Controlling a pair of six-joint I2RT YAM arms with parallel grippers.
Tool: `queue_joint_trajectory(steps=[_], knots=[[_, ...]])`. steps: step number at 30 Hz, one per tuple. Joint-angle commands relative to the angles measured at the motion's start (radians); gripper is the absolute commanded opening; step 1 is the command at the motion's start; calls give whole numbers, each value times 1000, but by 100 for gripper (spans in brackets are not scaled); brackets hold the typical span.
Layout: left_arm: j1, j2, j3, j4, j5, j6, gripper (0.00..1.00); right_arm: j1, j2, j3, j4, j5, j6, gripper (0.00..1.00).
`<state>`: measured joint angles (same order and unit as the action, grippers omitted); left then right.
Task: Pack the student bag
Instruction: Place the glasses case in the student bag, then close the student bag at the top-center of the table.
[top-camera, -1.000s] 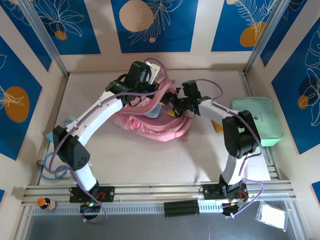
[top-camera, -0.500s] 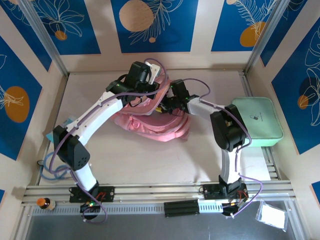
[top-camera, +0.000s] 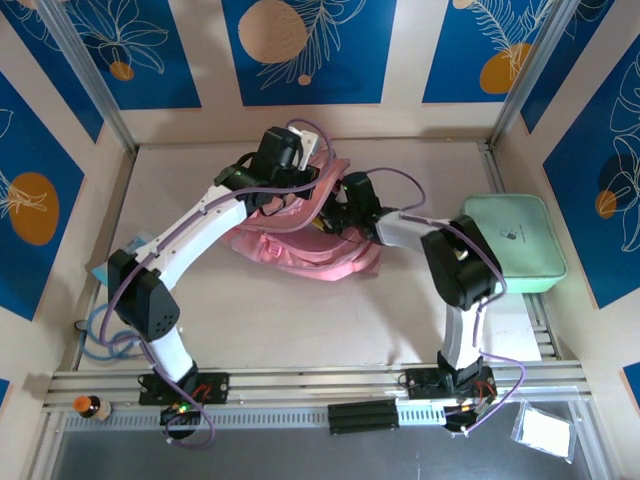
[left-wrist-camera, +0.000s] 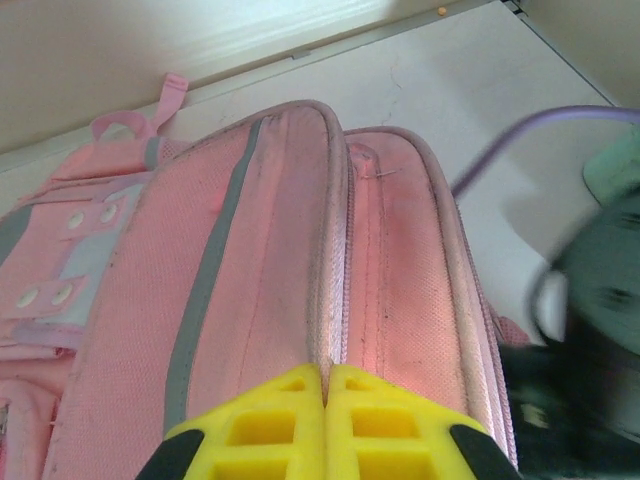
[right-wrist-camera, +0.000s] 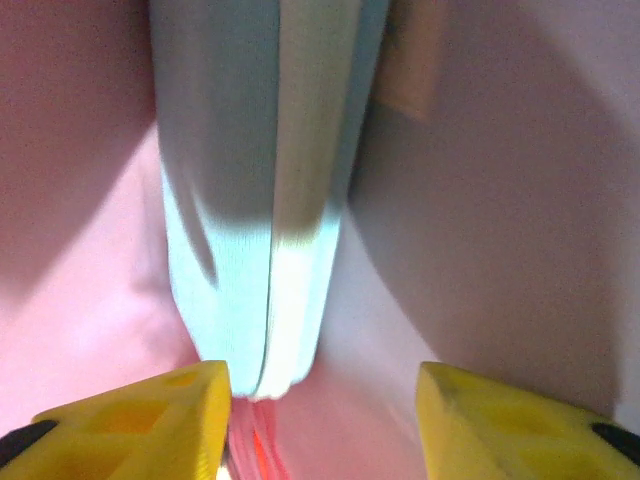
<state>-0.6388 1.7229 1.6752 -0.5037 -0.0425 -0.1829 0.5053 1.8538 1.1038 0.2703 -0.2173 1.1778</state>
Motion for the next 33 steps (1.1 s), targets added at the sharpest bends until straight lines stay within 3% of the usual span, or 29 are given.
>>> queue_joint_trajectory(steps=[1,8,13,16,22,33], knots=[[4,-41,-9,103,52,-29,0,-23,-171,-109,-47,93,-62,56],[5,15,-50,119,199,-92,1,-79,-474,-293,-315,318,-63,62],[27,15,-104,123,259,-185,30,-85,-582,-282,-451,452,-129,65],[59,-13,-146,133,319,-235,45,-87,-589,-230,-516,484,-171,75],[165,-158,-408,276,351,-374,67,-81,-547,-164,-535,448,-218,85],[419,-372,-802,333,231,-606,76,-38,-473,-96,-541,394,-246,86]])
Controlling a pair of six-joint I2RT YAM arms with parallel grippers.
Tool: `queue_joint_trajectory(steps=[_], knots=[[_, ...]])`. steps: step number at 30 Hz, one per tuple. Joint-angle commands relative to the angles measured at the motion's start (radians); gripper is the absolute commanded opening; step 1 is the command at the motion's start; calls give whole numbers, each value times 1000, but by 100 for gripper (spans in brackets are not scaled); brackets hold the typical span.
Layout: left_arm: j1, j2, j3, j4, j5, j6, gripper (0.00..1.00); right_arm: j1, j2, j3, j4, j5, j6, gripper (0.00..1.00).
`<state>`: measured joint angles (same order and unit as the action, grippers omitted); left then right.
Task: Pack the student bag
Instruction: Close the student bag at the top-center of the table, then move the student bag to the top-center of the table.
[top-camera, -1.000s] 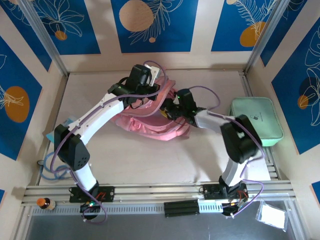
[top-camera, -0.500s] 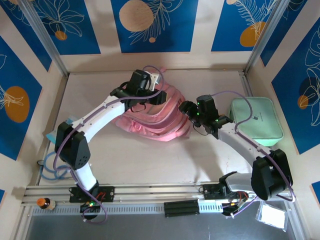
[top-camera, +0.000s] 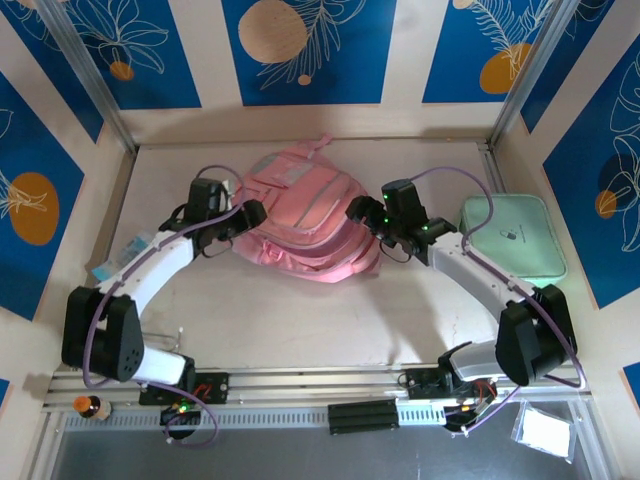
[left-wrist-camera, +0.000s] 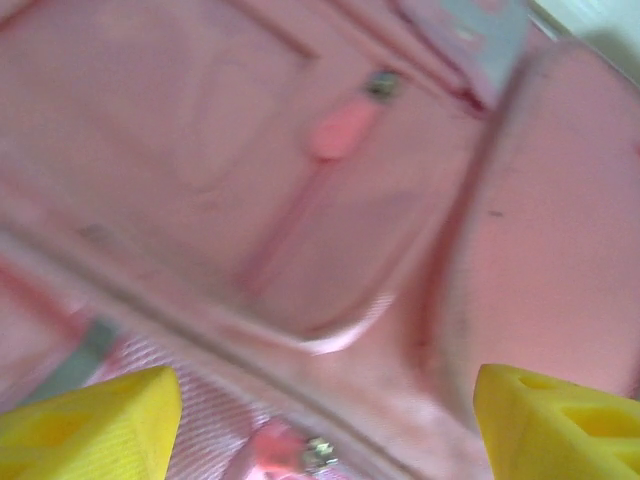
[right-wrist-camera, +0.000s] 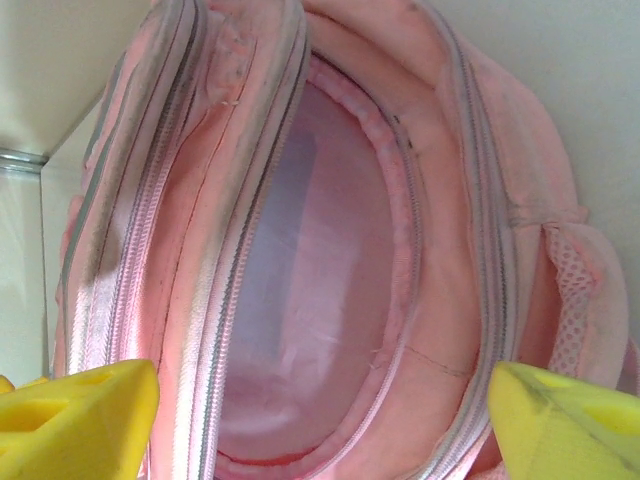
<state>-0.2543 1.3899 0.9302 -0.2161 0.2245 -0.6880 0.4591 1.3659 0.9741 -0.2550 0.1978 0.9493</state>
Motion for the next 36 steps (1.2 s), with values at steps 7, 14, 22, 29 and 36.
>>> queue_joint_trajectory(steps=[7,14,22,29,36], knots=[[92,-8,-195,253,53,-314,65,19,43,48,-11,-55,-12,85],[92,45,-209,325,62,-410,44,31,51,51,-6,-59,-9,85],[93,106,-197,427,118,-467,37,39,57,54,-7,-67,-7,84],[90,161,-177,497,154,-504,26,54,48,66,-22,-48,-23,84],[72,162,-154,517,162,-497,0,131,28,112,-94,77,-80,82]])
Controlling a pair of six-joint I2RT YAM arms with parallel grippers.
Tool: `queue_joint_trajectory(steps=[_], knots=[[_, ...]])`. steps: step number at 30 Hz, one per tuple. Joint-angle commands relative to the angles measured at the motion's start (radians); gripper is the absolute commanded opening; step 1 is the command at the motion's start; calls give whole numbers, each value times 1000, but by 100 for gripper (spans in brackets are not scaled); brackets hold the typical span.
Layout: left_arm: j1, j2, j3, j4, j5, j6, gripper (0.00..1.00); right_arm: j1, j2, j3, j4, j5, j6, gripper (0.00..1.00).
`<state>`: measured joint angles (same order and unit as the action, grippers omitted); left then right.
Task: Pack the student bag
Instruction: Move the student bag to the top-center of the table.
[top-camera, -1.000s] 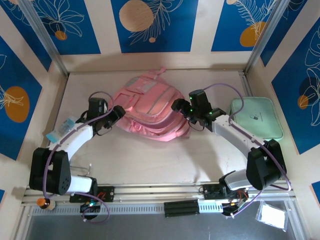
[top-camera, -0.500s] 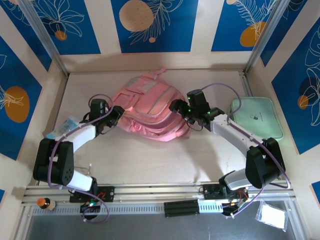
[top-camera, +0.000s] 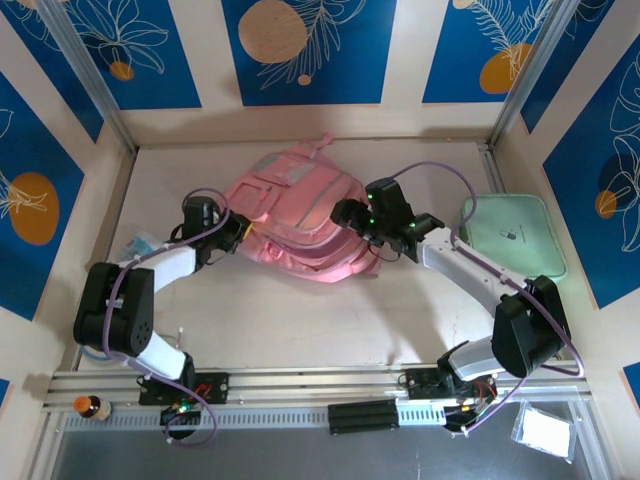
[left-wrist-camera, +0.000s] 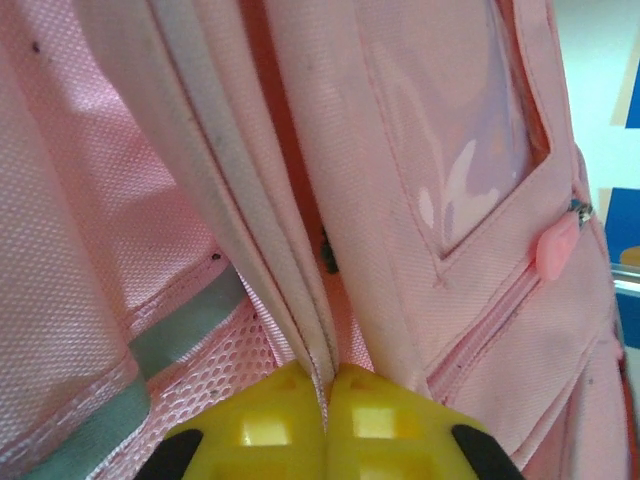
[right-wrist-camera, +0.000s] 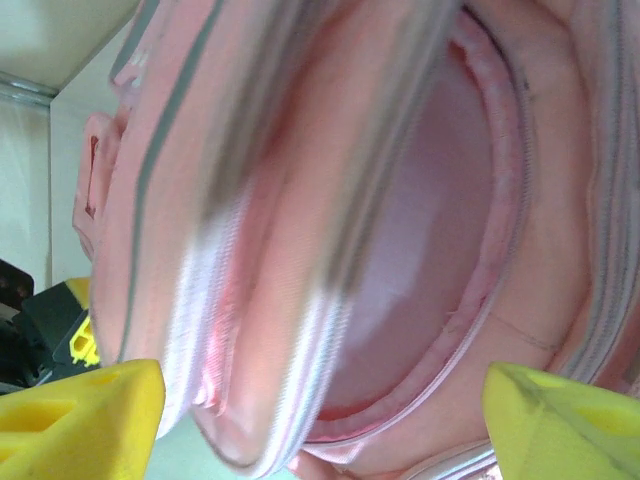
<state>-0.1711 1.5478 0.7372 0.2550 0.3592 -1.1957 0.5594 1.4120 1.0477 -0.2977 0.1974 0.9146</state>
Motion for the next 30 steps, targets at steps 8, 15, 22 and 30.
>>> queue_joint_trajectory(steps=[8,15,22,30], knots=[[-147,-5,93,47,-57,-28,0,146,8,122,-58,107,-145,81],[-284,52,150,114,-145,-101,0,214,131,176,-66,84,-131,72],[-337,95,186,135,-152,-120,0,246,251,240,-136,151,-77,56],[-338,84,176,130,-159,-112,0,238,288,234,-149,246,-38,43]])
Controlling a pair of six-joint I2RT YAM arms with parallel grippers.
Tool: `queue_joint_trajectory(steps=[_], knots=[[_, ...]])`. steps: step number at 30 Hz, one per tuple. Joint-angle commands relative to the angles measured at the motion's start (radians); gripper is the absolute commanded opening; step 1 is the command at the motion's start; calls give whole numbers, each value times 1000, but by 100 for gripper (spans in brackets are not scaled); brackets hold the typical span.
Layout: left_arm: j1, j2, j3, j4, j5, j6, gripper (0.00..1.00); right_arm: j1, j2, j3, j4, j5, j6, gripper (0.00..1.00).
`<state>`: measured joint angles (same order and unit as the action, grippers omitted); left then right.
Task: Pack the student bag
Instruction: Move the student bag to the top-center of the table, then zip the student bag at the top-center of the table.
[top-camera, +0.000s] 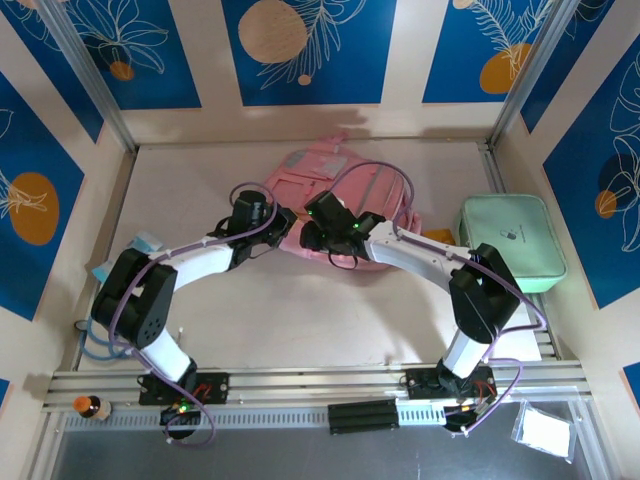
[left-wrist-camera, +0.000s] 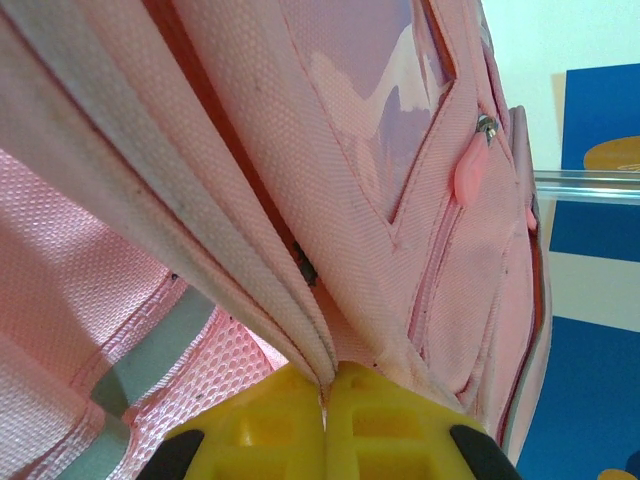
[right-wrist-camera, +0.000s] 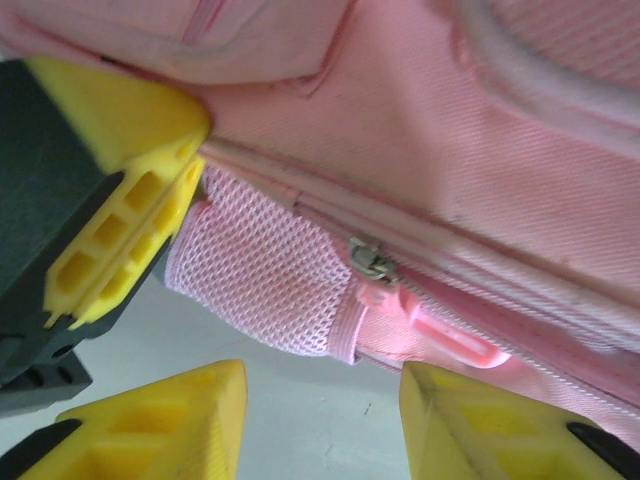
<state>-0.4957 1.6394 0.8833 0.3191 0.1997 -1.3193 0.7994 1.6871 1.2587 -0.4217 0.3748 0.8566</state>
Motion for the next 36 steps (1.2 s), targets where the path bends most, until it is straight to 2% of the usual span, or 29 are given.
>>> queue_joint_trajectory(steps=[1,15,21,28,36], knots=[[-14,-6,29,69,1,12,0,-4,22,29,-26,76,16,42],[-14,2,34,80,19,7,0,-2,153,147,-102,200,-36,34],[-12,3,37,72,18,14,0,-2,187,183,-153,260,-65,26],[12,6,47,46,26,37,0,-3,153,165,-195,299,-107,17],[36,17,63,25,47,62,0,-8,86,104,-249,282,-122,15]])
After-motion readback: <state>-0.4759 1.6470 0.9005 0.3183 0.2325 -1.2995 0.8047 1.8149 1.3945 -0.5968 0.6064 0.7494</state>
